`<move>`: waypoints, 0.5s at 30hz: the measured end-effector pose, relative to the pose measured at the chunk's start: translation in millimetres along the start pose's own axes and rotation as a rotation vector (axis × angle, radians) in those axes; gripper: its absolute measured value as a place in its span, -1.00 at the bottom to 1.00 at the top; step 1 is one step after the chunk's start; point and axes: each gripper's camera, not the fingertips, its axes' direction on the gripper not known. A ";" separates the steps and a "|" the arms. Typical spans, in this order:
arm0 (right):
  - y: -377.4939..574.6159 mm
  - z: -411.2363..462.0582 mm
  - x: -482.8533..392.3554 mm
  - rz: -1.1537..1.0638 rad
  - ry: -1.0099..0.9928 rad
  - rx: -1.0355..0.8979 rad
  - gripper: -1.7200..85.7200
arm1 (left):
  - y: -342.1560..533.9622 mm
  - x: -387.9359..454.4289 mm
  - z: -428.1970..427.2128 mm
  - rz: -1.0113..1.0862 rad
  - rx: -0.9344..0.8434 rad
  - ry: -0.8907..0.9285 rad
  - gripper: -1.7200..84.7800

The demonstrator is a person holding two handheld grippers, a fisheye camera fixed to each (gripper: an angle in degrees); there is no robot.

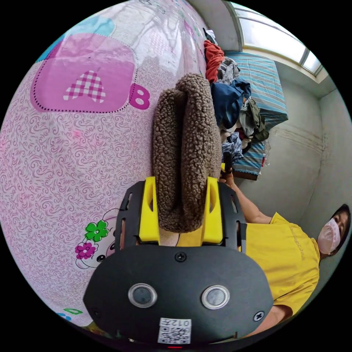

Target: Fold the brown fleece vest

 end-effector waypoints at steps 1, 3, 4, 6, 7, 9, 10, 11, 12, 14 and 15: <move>-1.0 2.6 1.8 0.000 0.010 -0.006 -0.57 | 4.3 -9.7 2.3 0.001 -0.008 -0.013 -0.62; -4.6 17.9 12.8 0.014 0.013 -0.043 -0.66 | 12.5 -26.6 6.5 -0.005 -0.015 0.020 -0.67; -4.9 22.1 15.7 0.020 0.007 -0.049 -0.69 | 19.8 -37.5 7.2 -0.006 -0.003 0.041 -0.70; -0.2 30.2 20.7 0.000 -0.002 -0.011 -0.77 | 33.3 -50.5 6.3 0.009 0.017 0.046 -0.74; 2.1 31.5 21.7 -0.006 -0.006 0.000 -0.78 | 43.8 -57.6 4.8 0.020 0.033 0.043 -0.76; 13.3 36.7 26.3 -0.027 -0.032 0.037 -0.80 | 61.3 -67.3 2.4 0.036 0.058 0.048 -0.79; 16.6 38.2 27.3 -0.034 -0.039 0.045 -0.81 | 73.9 -73.4 1.1 0.043 0.074 0.055 -0.80; 23.1 41.4 29.1 -0.046 -0.048 0.061 -0.81 | 87.2 -78.2 -0.4 0.055 0.091 0.065 -0.81; 29.8 45.3 29.6 -0.062 -0.055 0.075 -0.82 | 94.2 -80.0 -1.4 0.062 0.102 0.069 -0.81; 40.2 51.5 27.4 -0.098 -0.065 0.092 -0.82 | 124.3 -84.1 -7.9 0.102 0.143 0.079 -0.82; 47.2 56.0 25.0 -0.125 -0.074 0.100 -0.82 | 132.4 -84.9 -10.2 0.111 0.154 0.079 -0.83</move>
